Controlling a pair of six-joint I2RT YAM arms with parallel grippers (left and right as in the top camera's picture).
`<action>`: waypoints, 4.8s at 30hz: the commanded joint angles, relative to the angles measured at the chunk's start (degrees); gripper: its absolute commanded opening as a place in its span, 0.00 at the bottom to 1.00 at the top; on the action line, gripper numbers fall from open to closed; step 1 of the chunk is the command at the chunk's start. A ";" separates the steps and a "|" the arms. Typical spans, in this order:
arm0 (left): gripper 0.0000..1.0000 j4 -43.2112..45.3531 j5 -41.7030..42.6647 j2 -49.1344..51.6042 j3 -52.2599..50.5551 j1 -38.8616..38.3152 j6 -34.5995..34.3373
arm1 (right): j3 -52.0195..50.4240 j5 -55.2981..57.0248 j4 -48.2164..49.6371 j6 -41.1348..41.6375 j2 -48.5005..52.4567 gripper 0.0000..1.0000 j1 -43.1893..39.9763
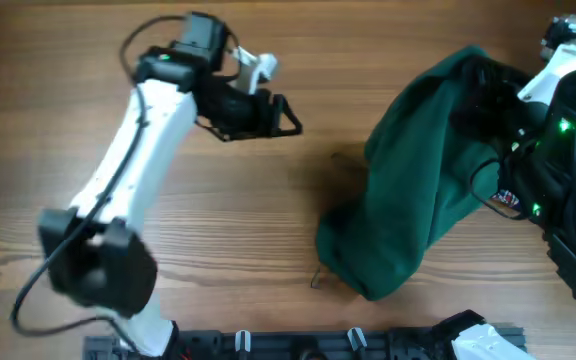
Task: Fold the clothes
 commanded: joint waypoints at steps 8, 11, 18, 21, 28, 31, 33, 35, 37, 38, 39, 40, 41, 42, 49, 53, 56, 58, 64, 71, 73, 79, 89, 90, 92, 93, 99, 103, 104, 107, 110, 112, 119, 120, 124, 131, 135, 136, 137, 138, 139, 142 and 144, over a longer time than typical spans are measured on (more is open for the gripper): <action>0.69 8.33 9.27 10.75 -0.50 -6.38 -0.96 | 0.68 4.00 0.52 0.13 -4.07 0.04 0.13; 0.70 11.15 10.27 11.58 -0.50 -6.64 -0.98 | 0.68 3.72 0.98 0.13 -5.40 0.04 0.13; 0.70 18.25 18.32 17.99 -0.83 -9.77 -1.01 | 0.74 2.29 0.98 0.55 -6.54 0.04 0.13; 0.70 19.32 20.11 19.76 -0.85 -10.93 -1.01 | 0.74 2.29 0.96 0.55 -6.54 0.04 0.13; 0.71 24.22 20.04 20.06 -2.38 -12.24 -1.01 | 0.74 2.29 -0.02 0.52 -6.54 0.04 0.13; 0.71 30.42 20.02 20.06 -6.27 -12.31 -4.39 | 0.74 2.29 0.09 0.55 -6.54 0.04 0.13; 0.71 35.87 20.02 20.06 -9.14 -12.20 -7.69 | 0.74 2.27 0.15 0.55 -6.54 0.04 0.13; 0.71 40.30 20.02 20.06 -11.23 -12.22 -9.94 | 0.74 2.27 0.24 0.55 -6.54 0.04 0.13; 0.71 44.46 20.02 20.06 -12.74 -12.33 -12.33 | 0.74 2.27 0.39 0.55 -6.54 0.04 0.13; 0.71 47.17 20.02 20.06 -13.25 -12.59 -14.16 | 0.74 2.27 0.48 0.55 -6.54 0.04 0.13; 0.71 48.43 20.04 20.06 -13.29 -12.85 -14.82 | 0.74 2.27 0.50 0.52 -6.54 0.04 0.13; 0.71 49.51 19.78 20.06 -13.29 -13.31 -15.76 | 0.74 2.27 0.50 0.55 -6.54 0.04 0.13; 0.71 50.64 19.34 20.06 -13.29 -13.90 -16.63 | 0.74 2.27 0.50 0.55 -6.54 0.04 0.13; 0.71 51.30 18.45 20.06 -13.29 -14.45 -17.64 | 0.74 2.25 0.48 0.55 -6.54 0.04 0.13; 0.71 53.42 14.69 20.06 -13.29 -17.90 -20.11 | 0.74 2.23 0.07 0.52 -6.54 0.04 0.13; 0.71 54.90 13.77 20.06 -13.33 -18.12 -20.11 | 0.74 1.42 0.13 0.52 -6.54 0.04 0.13; 0.71 57.46 13.79 20.15 -13.33 -18.12 -20.11 | 0.74 0.98 0.20 0.52 -6.54 0.04 0.13; 0.71 58.14 13.81 20.17 -13.35 -18.12 -20.09 | 0.74 0.98 0.20 0.55 -6.54 0.04 0.13; 0.70 63.32 17.03 22.64 -13.35 -18.16 -20.13 | 0.74 0.98 0.26 0.50 -6.54 0.04 0.13; 0.71 65.59 18.12 26.97 -13.35 -16.72 -22.01 | 0.74 0.98 0.22 0.46 -6.54 0.04 0.13; 0.72 66.71 18.38 27.67 -13.33 -16.59 -22.03 | 0.74 0.98 0.44 0.50 -6.54 0.04 0.13; 0.72 70.38 22.80 27.89 -13.33 -17.29 -23.28 | 0.74 0.96 0.57 0.52 -6.51 0.04 0.13; 0.64 77.07 35.65 27.89 -13.33 -17.46 -23.32 | 0.74 0.98 0.50 0.50 -6.47 0.05 0.13; 0.59 77.18 36.06 27.89 -13.33 -17.49 -23.32 | 0.74 0.98 0.50 0.50 -6.47 0.04 0.13; 0.46 77.13 36.57 27.89 -13.33 -17.46 -23.37 | 0.74 0.98 0.50 0.50 -6.47 0.05 0.13; 0.41 77.13 36.81 27.89 -13.33 -17.46 -23.39 | 0.74 0.98 0.33 0.48 -6.49 0.04 0.13; 0.19 77.35 37.64 27.87 -13.33 -17.31 -24.63 | 0.74 1.01 -0.22 0.48 -6.47 0.04 0.13; 0.04 77.31 38.10 27.76 -13.33 -15.98 -25.07 | 0.74 1.25 -0.74 0.22 -6.47 0.04 0.13; 0.04 77.29 38.66 27.63 -13.33 -15.21 -25.05 | 0.74 1.27 -0.98 0.20 -6.47 0.04 0.13; 0.04 76.46 39.56 26.91 -13.33 -13.22 -25.05 | 0.74 1.70 -1.40 -0.07 -6.49 0.04 0.13; 0.04 75.34 39.63 25.03 -13.33 -10.78 -24.98 | 0.72 4.98 -2.27 -0.09 -6.47 0.04 0.13; 0.04 75.32 39.78 23.76 -13.33 -9.68 -24.98 | 0.72 5.55 -2.75 -0.13 -6.47 0.04 0.13; 0.04 73.55 39.69 18.69 -13.33 -8.02 -24.15 | 0.72 8.96 -4.85 0.04 -5.99 0.04 0.13; 0.16 72.39 39.17 18.73 -13.35 -8.02 -24.15 | 0.72 8.96 -4.79 0.04 -6.01 0.04 0.13; 0.66 55.71 27.78 18.99 -13.35 -8.24 -16.79 | 0.79 7.39 -1.95 0.02 -6.10 0.04 0.13; 0.74 54.38 25.05 19.76 -13.35 -12.96 -15.34 | 1.42 -1.20 3.19 0.48 -6.27 0.04 0.13; 0.76 55.95 18.64 20.00 -13.35 -16.02 -17.64 | 1.44 -2.54 2.62 1.38 -6.27 0.04 0.13; 0.76 56.76 16.02 20.02 -13.35 -16.35 -18.99 | 1.44 -2.86 2.49 1.36 -6.27 0.04 0.13; 0.76 56.85 14.93 20.04 -13.35 -16.35 -18.97 | 1.44 -2.89 2.43 1.38 -6.27 0.04 0.13; 0.77 56.87 14.38 20.06 -13.35 -16.22 -18.97 | 1.44 -2.89 2.36 1.36 -6.27 0.04 0.13; 0.77 56.87 13.94 20.06 -13.35 -15.93 -18.97 | 1.44 -2.91 2.34 1.38 -6.27 0.04 0.13; 0.78 57.48 13.55 20.57 -13.35 -15.74 -18.97 | 1.44 -2.91 2.45 1.38 -6.27 0.04 0.13; 0.78 58.77 13.55 21.64 -13.35 -16.04 -19.93 | 1.44 -2.95 2.54 1.42 -6.27 0.04 0.13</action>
